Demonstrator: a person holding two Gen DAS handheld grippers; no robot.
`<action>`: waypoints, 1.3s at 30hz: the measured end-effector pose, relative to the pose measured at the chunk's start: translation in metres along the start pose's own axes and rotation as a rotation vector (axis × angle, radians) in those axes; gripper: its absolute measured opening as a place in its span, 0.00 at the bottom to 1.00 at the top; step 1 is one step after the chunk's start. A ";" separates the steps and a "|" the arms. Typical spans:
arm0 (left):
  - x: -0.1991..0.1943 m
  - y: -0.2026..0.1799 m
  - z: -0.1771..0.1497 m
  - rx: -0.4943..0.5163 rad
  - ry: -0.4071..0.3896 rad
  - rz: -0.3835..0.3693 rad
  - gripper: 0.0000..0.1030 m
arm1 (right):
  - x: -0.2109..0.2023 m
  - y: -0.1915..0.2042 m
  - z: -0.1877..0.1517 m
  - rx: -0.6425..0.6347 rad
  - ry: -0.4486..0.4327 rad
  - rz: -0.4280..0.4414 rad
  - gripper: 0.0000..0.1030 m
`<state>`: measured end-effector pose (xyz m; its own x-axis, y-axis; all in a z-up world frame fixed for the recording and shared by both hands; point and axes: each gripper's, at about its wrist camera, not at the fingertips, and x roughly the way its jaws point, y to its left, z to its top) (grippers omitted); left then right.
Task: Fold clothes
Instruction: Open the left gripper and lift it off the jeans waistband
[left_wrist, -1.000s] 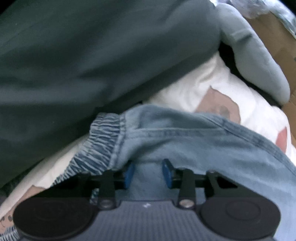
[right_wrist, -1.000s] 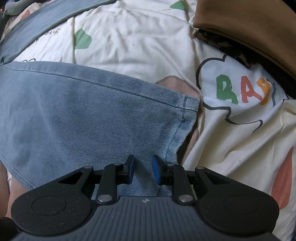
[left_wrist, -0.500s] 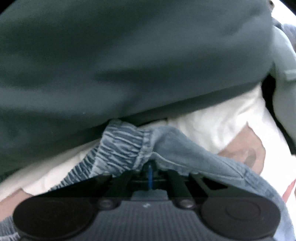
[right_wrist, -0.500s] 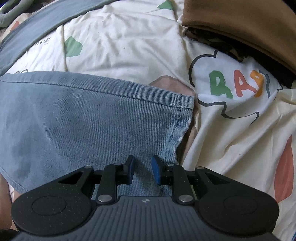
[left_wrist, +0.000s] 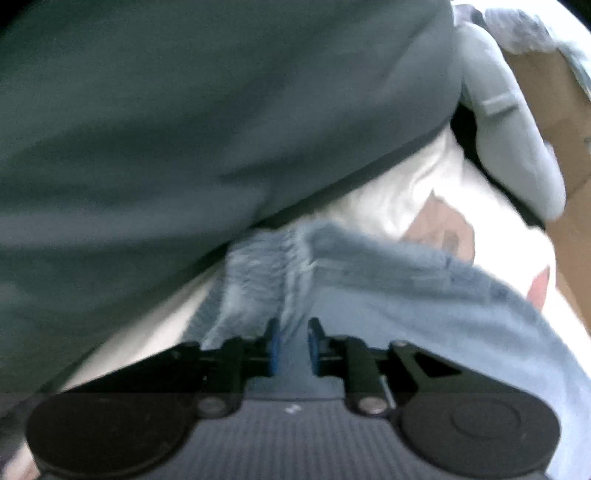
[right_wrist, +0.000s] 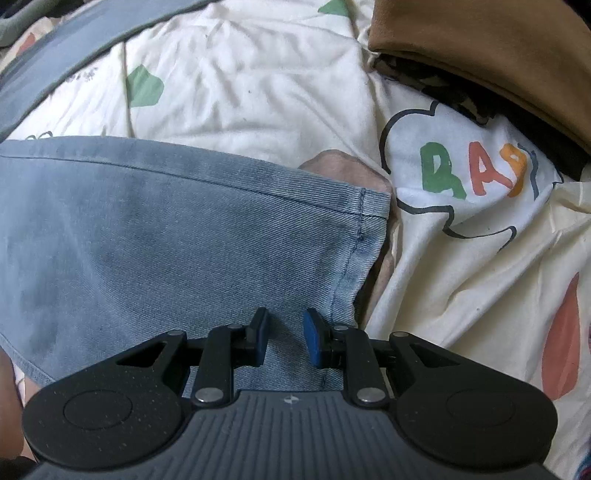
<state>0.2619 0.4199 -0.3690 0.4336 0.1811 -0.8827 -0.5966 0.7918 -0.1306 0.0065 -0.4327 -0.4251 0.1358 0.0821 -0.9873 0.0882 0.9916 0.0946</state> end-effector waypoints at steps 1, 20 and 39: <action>-0.005 -0.001 0.000 -0.004 -0.002 0.003 0.16 | -0.001 0.001 0.001 0.000 0.000 -0.009 0.26; -0.132 0.045 -0.117 -0.060 0.072 0.064 0.48 | -0.050 -0.015 -0.035 0.105 -0.087 0.111 0.40; -0.154 0.065 -0.229 -0.256 0.112 0.026 0.62 | -0.059 -0.043 -0.104 0.194 -0.070 0.217 0.44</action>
<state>0.0017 0.3104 -0.3453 0.3472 0.1227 -0.9297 -0.7642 0.6117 -0.2046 -0.1076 -0.4700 -0.3843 0.2390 0.2765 -0.9308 0.2354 0.9135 0.3318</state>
